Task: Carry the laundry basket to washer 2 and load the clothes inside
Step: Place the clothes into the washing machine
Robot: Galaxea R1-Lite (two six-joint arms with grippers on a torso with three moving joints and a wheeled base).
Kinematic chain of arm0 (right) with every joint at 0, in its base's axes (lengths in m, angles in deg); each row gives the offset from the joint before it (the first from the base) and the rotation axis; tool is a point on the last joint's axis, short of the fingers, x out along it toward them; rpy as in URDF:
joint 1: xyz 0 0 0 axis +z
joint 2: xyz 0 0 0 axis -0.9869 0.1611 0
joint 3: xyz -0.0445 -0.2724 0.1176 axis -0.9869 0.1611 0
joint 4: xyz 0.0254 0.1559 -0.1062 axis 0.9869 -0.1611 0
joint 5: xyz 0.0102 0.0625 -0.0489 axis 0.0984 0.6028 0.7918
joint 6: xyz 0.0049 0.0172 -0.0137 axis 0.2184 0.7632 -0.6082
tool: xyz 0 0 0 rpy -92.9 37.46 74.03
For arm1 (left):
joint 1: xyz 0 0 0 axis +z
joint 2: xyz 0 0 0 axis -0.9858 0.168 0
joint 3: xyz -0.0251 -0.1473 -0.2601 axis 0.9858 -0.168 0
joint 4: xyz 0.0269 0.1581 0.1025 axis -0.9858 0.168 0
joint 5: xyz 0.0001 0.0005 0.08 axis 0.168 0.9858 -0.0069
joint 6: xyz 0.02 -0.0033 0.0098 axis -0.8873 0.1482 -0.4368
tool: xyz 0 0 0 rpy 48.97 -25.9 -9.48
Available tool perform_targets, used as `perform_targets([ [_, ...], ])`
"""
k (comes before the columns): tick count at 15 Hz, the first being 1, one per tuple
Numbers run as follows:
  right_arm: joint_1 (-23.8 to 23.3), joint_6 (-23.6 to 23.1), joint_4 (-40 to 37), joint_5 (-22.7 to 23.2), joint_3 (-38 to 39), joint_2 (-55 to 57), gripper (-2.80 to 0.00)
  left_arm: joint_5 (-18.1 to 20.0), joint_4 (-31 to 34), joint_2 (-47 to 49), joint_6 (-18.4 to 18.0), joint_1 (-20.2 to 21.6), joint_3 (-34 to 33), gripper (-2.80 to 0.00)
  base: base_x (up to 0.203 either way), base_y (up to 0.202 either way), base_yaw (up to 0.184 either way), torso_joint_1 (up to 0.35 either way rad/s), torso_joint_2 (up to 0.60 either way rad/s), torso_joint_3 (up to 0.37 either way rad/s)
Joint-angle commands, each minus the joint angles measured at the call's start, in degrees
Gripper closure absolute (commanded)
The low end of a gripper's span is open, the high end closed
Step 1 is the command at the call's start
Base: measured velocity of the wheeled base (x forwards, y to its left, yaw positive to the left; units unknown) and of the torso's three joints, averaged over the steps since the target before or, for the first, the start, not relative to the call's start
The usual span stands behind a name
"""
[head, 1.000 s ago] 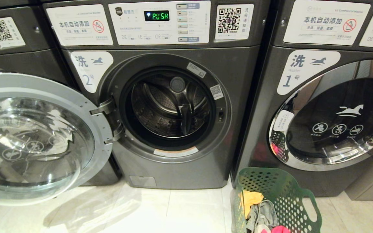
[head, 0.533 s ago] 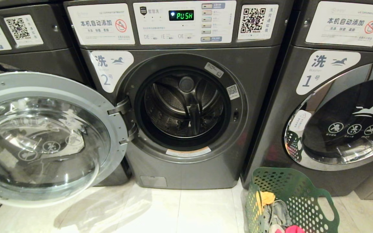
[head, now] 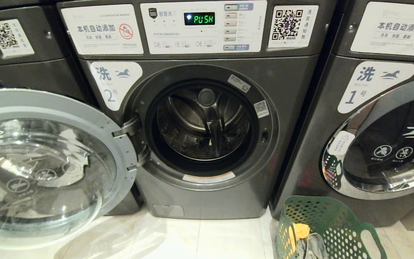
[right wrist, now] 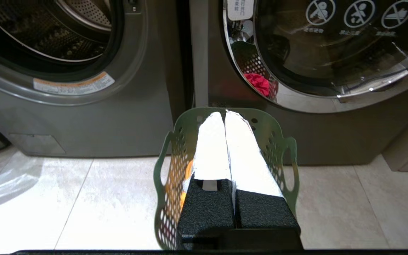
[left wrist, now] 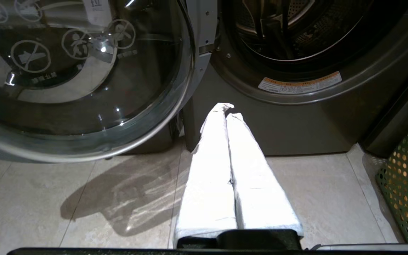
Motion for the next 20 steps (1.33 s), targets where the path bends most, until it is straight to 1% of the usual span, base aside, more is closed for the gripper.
perform_targets([
  [1, 0.0, 0.0, 0.0, 0.0, 0.0, 0.0, 0.0, 0.0, 0.0, 0.0, 0.0, 0.0, 0.0, 0.0, 0.194, 0.0, -0.001, -0.002, 0.0, 0.001],
  [4, 0.0, 0.0, 0.0, 0.0, 0.0, 0.0, 0.0, -0.1, 0.0, 0.0, 0.2, 0.0, 0.0, 0.0, 0.153, 0.0, 0.002, 0.005, 0.01, 0.0],
  [10, 0.0, 0.3, 0.0, -0.1, 0.0, 0.0, 0.0, 0.0, 0.0, 0.0, 0.2, -0.1, 0.0, 0.0, 0.0, 0.0, 0.0, 0.0, 0.0, -0.01],
  [20, 0.0, 0.3, 0.0, -0.1, 0.0, 0.0, 0.0, 0.0, 0.2, 0.0, 0.0, 0.0, 0.0, 0.0, 0.0, 0.0, 0.0, 0.003, 0.0, -0.179],
])
